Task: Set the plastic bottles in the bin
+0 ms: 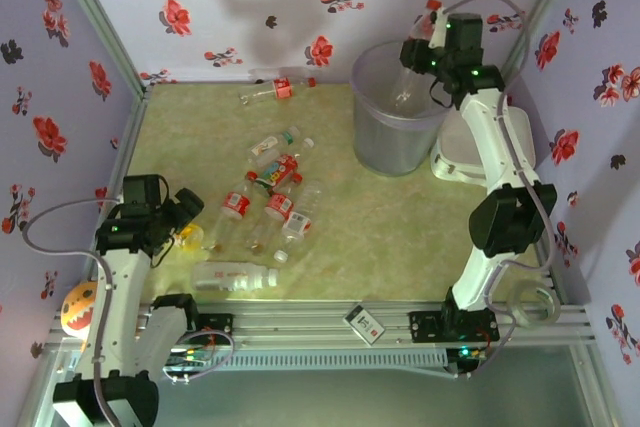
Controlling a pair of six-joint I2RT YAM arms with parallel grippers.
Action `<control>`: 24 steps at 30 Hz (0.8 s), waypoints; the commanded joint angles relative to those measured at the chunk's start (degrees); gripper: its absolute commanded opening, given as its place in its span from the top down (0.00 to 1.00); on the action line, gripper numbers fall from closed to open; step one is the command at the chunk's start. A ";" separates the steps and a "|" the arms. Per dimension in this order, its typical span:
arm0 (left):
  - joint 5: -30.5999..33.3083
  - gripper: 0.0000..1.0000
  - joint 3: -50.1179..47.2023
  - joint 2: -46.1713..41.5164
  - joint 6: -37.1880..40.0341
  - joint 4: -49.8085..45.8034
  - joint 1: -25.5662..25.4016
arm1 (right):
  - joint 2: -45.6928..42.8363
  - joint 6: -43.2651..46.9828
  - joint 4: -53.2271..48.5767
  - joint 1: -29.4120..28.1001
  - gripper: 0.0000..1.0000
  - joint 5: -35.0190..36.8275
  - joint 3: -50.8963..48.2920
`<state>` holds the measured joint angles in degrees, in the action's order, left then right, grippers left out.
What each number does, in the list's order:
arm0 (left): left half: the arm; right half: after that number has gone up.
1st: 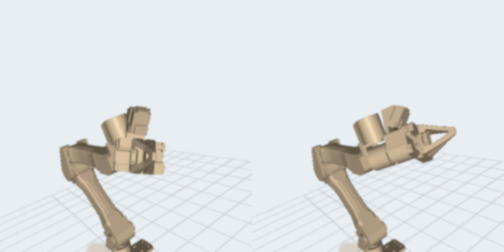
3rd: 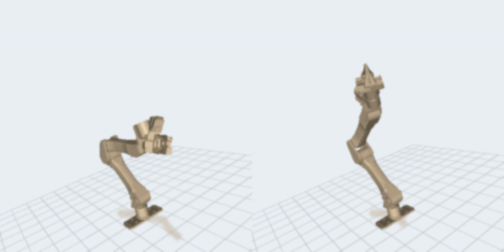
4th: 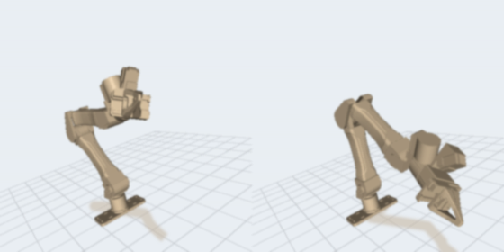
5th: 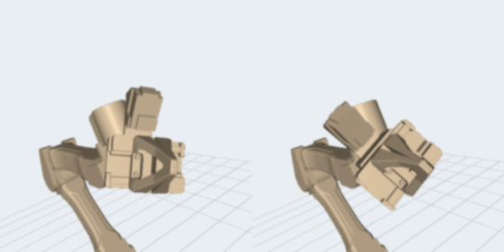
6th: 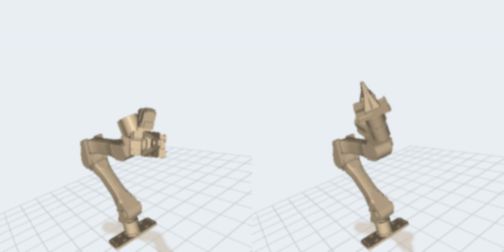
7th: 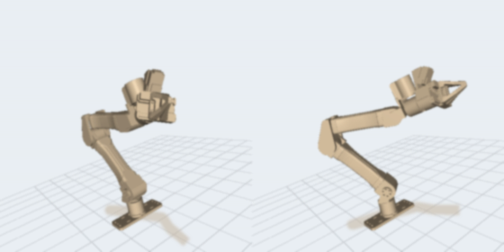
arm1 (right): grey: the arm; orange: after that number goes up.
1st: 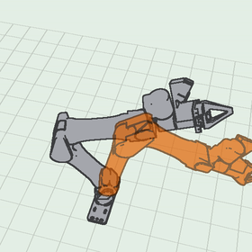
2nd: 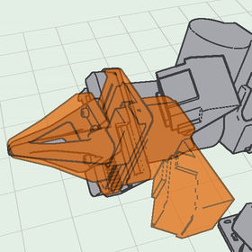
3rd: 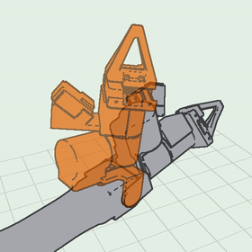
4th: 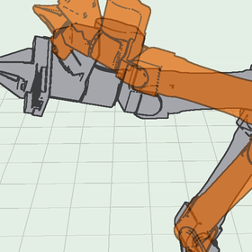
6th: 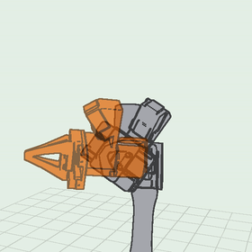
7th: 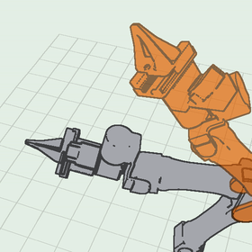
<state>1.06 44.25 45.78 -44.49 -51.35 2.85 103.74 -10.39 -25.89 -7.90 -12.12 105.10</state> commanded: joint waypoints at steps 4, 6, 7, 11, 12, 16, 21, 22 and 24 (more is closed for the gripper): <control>1.29 0.00 -3.31 1.35 -1.39 4.34 1.76 | -1.08 4.20 3.98 -0.49 0.58 -2.94 -5.36; 1.25 0.00 -3.67 1.65 -1.31 4.85 1.90 | -0.92 4.89 4.45 -0.92 0.58 -2.75 -6.82; 1.38 0.00 -3.75 1.75 -1.23 4.94 2.07 | -0.78 5.09 4.43 -1.03 0.57 -2.73 -7.21; 2.11 0.00 -4.57 1.96 -1.26 5.33 2.79 | -0.03 5.90 3.88 -1.67 0.46 -1.85 -8.38; 2.19 0.00 -4.89 1.93 -1.35 5.62 3.09 | -0.03 5.91 4.15 -1.76 0.40 -1.48 -8.73; 2.33 0.00 -5.67 2.41 -1.29 7.07 3.80 | 0.20 5.78 4.30 -1.73 0.27 -0.93 -8.62; 2.63 0.00 -6.62 4.14 -1.25 8.79 4.22 | 0.10 6.08 3.23 -1.82 0.22 -0.57 -7.17; 2.82 0.00 -7.07 4.38 -1.45 9.34 4.35 | 0.08 6.09 2.92 -1.78 0.20 -0.55 -6.73; 2.74 0.00 -7.66 4.71 -2.22 10.48 4.78 | -0.08 6.36 2.01 -1.85 0.18 -0.37 -5.50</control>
<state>2.44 37.87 50.17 -45.15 -43.07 6.74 103.77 -4.89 -23.57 -9.39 -13.47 96.95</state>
